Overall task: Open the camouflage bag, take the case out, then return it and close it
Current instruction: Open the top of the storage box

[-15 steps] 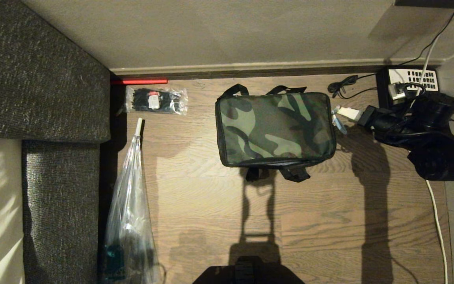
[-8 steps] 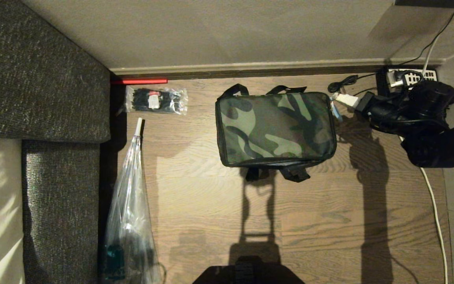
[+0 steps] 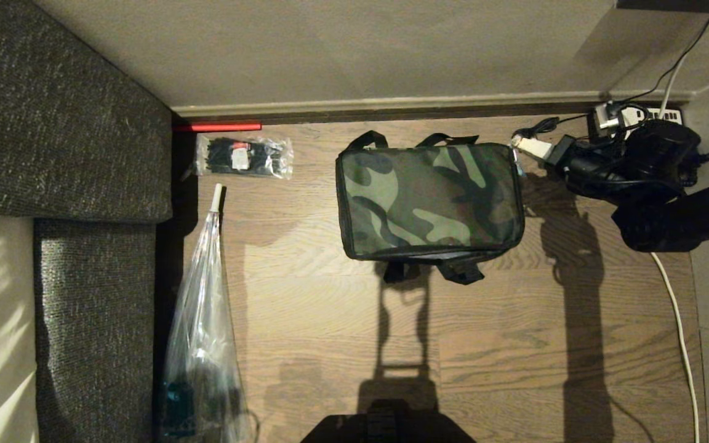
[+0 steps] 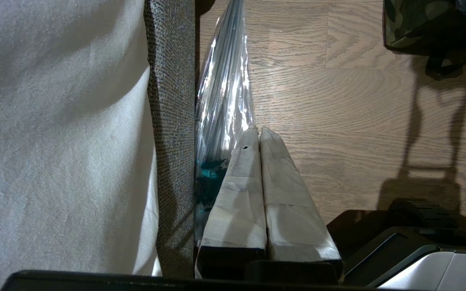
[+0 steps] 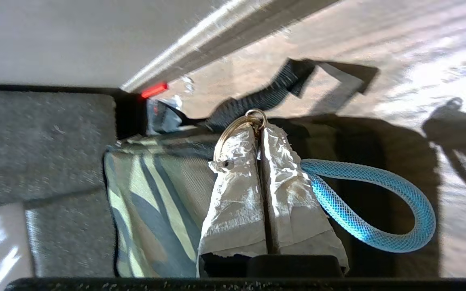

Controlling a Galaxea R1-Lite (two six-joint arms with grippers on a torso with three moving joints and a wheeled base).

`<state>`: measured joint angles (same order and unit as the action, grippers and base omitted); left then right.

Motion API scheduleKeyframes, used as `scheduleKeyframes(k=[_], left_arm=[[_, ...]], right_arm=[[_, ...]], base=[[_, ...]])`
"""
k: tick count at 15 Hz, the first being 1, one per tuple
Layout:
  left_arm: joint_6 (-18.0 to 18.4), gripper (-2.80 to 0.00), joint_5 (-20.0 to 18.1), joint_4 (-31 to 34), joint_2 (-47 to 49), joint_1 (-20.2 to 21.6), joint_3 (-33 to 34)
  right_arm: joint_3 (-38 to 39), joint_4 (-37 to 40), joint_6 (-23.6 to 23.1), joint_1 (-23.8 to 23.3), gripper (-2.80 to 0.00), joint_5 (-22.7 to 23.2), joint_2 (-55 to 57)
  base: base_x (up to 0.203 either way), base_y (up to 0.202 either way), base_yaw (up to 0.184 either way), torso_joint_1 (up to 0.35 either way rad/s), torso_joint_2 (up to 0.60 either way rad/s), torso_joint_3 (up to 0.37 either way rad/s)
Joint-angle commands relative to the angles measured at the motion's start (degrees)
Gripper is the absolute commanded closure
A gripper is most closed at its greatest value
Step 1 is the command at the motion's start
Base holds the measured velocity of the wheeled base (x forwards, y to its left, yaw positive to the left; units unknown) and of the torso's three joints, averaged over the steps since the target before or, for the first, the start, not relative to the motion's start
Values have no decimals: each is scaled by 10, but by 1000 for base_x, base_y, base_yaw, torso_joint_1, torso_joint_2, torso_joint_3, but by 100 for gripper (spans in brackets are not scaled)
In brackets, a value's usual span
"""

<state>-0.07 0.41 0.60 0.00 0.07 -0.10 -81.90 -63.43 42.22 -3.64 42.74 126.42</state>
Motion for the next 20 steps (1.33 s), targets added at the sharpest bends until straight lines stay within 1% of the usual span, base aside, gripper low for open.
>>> scheduleKeyframes(k=[1, 3, 5, 8, 9, 13, 14, 17, 20], left_arm=[[0, 0, 0, 0, -1, 0, 0], [0, 0, 0, 0, -1, 0, 0], [0, 0, 0, 0, -1, 0, 0], [0, 0, 0, 0, -1, 0, 0], [0, 0, 0, 0, -1, 0, 0], [0, 0, 0, 0, -1, 0, 0], [0, 0, 0, 0, -1, 0, 0], [0, 0, 0, 0, -1, 0, 0], [0, 0, 0, 0, -1, 0, 0]], right_arm=[[-15, -7, 7, 6, 0, 4, 4], [-25, -5, 8, 8, 0, 5, 4], [-38, -7, 36, 9, 0, 5, 4], [-37, -13, 35, 9, 0, 4, 9], [-38, -14, 34, 9, -280, 4, 9], [-8, -22, 25, 8, -280, 1, 4], [10, -21, 11, 8, -280, 1, 2], [80, -15, -52, -16, -280, 9, -23], [141, -13, -147, -55, -280, 16, -48]], base=[[0, 0, 0, 0, 0, 0], [0, 0, 0, 0, 0, 0], [0, 0, 0, 0, 0, 0], [0, 0, 0, 0, 0, 0], [0, 0, 0, 0, 0, 0], [0, 0, 0, 0, 0, 0], [0, 0, 0, 0, 0, 0], [0, 0, 0, 0, 0, 0], [0, 0, 0, 0, 0, 0]])
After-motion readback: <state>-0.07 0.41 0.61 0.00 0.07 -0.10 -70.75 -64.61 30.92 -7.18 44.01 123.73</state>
